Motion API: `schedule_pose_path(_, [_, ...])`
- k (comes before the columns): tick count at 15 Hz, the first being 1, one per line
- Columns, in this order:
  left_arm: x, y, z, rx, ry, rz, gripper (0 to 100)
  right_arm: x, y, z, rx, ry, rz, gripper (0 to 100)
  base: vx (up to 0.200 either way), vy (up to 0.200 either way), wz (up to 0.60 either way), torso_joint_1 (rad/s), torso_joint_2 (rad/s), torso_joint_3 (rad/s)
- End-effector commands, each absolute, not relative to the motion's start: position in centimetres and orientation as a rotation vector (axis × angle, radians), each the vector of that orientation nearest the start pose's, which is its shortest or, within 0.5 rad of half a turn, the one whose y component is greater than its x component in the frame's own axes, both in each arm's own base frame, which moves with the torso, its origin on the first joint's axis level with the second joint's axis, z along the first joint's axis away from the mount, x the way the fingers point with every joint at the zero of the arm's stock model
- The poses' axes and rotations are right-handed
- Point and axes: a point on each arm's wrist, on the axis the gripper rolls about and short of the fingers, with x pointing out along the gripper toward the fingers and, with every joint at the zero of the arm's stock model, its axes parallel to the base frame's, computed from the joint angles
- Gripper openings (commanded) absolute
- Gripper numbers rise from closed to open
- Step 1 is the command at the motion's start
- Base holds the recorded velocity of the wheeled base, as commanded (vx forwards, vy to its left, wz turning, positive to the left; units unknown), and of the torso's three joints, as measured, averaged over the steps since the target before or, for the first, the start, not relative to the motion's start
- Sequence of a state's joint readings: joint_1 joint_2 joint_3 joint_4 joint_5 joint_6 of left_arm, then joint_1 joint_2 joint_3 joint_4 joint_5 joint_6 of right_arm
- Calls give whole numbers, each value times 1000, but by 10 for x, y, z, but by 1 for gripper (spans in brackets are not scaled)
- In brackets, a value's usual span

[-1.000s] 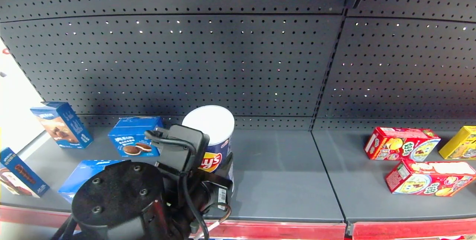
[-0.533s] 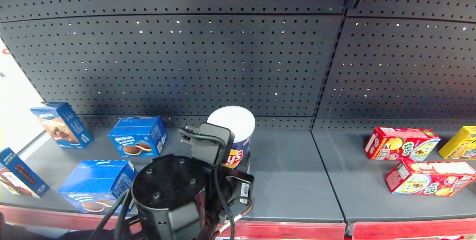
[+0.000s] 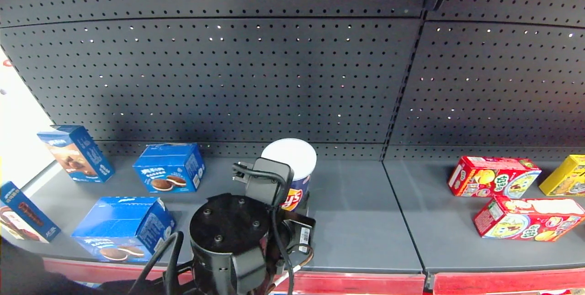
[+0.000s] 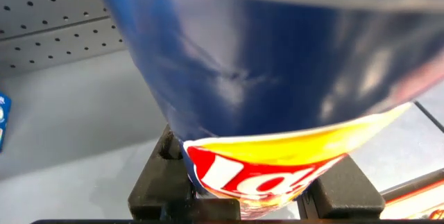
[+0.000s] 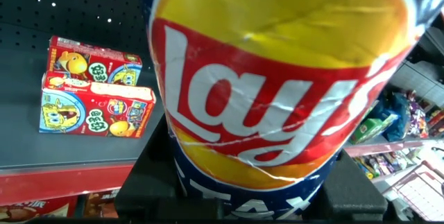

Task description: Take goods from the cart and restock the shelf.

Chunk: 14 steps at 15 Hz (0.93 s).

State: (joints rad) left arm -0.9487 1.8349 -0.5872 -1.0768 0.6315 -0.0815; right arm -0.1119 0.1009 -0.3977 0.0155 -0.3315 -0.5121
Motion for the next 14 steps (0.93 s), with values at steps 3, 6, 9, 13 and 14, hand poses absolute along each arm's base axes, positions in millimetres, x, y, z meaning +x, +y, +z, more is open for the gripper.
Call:
schedule_pose_path(3, [186,-236,128,44,145,-307,0,-57,-1,182,-469,-164,-502,0,0,0,0,0,0,0])
schedule_pose_path(6, [186,-234,126,48,149,-304,0,-57,-1,182,-469,-165,-503,0,0,0,0,0,0,0])
schedule_pose_path(9, [187,-236,126,48,149,-305,0,-57,-1,182,-469,-165,-503,0,0,0,0,0,0,0])
schedule_pose_path(13, [188,-237,124,53,154,-304,0,-56,-1,182,-470,-161,-502,0,0,0,0,0,0,0])
schedule_pose_path(14, [188,-237,124,53,154,-304,0,-56,-1,182,-470,-159,-500,0,0,0,0,0,0,0])
